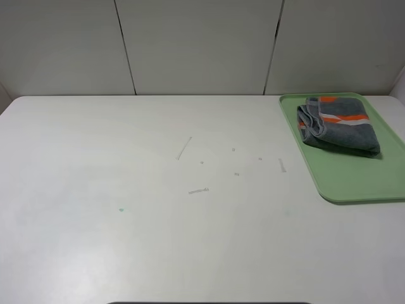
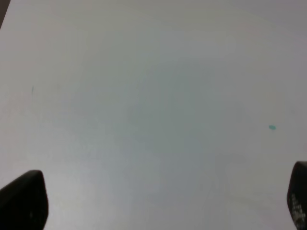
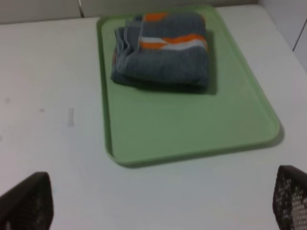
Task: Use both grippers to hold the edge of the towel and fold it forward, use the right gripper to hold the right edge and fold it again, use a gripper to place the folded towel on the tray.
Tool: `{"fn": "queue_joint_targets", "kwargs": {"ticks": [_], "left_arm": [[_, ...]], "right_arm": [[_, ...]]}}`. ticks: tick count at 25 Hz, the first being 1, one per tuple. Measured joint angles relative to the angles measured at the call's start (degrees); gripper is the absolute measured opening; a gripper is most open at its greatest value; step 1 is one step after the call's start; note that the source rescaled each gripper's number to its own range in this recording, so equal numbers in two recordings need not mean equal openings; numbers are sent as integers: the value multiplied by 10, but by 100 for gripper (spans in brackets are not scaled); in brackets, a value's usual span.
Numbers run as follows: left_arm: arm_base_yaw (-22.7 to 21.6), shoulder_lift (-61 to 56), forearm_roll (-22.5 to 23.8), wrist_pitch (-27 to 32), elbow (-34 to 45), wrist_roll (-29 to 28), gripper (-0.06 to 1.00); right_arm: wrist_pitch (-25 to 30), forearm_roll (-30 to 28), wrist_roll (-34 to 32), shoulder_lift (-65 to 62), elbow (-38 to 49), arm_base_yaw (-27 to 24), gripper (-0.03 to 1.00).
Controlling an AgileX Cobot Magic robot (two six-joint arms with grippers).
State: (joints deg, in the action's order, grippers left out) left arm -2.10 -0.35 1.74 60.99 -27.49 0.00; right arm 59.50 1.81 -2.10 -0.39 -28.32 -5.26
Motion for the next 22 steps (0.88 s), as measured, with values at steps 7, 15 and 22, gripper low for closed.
{"fn": "queue_joint_targets", "kwargs": {"ticks": [7, 15, 22], "left_arm": [[0, 0, 0, 0, 0, 0, 100], [0, 0, 0, 0, 0, 0, 100], [0, 0, 0, 0, 0, 0, 100]], "right_arm": [[-5, 0, 0, 0, 0, 0, 100], [-5, 0, 0, 0, 0, 0, 100], [-5, -1, 0, 0, 0, 0, 100]]}}
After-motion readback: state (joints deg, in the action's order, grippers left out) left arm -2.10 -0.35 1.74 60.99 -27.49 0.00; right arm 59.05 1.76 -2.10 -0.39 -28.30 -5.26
